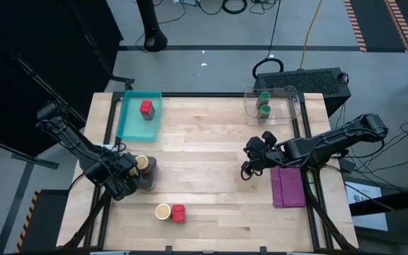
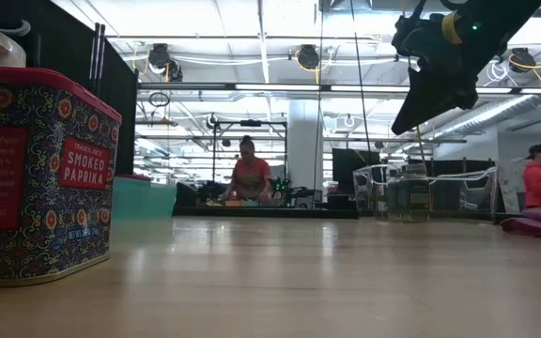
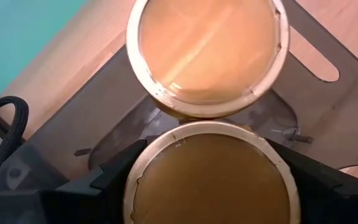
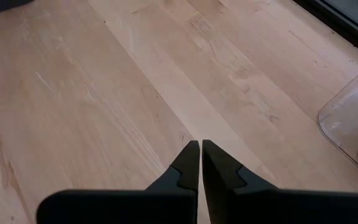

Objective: Sort spices by type
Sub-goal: Put the top gold seasoning bottle into the black bin

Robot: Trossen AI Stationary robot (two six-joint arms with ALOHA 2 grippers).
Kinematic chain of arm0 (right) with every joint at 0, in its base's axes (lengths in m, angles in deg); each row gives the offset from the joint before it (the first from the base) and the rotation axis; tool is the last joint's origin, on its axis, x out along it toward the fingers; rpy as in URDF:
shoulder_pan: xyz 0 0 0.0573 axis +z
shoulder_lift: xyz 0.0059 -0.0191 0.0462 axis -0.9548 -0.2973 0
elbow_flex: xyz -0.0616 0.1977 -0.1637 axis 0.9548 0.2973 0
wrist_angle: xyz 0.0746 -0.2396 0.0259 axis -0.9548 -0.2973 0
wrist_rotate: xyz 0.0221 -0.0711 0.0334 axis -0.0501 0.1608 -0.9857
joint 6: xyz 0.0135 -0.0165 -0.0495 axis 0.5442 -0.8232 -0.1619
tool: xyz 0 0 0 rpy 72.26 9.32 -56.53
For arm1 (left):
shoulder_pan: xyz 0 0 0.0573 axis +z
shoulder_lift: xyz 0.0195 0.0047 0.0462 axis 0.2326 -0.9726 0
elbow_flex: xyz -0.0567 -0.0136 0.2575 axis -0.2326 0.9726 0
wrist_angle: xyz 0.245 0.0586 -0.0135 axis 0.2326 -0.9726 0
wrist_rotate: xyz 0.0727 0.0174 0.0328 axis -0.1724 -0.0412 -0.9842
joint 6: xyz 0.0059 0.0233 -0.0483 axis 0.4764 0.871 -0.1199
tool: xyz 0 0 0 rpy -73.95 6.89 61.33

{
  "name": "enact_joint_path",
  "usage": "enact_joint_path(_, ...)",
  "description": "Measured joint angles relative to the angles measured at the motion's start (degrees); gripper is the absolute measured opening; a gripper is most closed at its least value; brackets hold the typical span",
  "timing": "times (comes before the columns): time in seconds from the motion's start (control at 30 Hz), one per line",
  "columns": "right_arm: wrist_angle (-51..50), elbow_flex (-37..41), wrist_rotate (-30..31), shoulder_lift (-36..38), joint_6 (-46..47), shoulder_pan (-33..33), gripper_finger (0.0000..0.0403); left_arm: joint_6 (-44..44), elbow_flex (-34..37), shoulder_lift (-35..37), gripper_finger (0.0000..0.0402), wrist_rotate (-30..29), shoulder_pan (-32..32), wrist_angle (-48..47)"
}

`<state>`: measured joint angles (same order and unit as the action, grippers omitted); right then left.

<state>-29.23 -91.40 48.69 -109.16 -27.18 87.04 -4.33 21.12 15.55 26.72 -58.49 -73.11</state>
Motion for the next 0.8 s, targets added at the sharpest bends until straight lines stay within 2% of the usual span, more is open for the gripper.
enact_joint_path(0.1,0.0,0.0,0.0,0.0,0.0,0.0,0.0000,-0.9,0.0,0.0,0.0284,-0.1,0.0,-0.5)
enact_joint_path(0.23,0.0,0.0,0.0,0.0,0.0,0.0,0.0000,-1.5,0.0,0.0,0.0352,-0.8,0.1,-1.1)
enact_joint_path(0.33,0.0,0.0,0.0,0.0,0.0,0.0,0.0000,-2.4,0.0,0.0,0.0383,-1.2,0.1,-1.7)
enact_joint_path(0.57,0.0,0.0,0.0,0.0,0.0,0.0,0.0000,-2.4,0.0,0.0,0.0393,-0.6,0.1,-1.7)
enact_joint_path(0.8,0.0,0.0,0.0,0.0,0.0,0.0,0.0000,-2.4,-2.4,0.0,0.0395,3.1,0.1,-5.9)
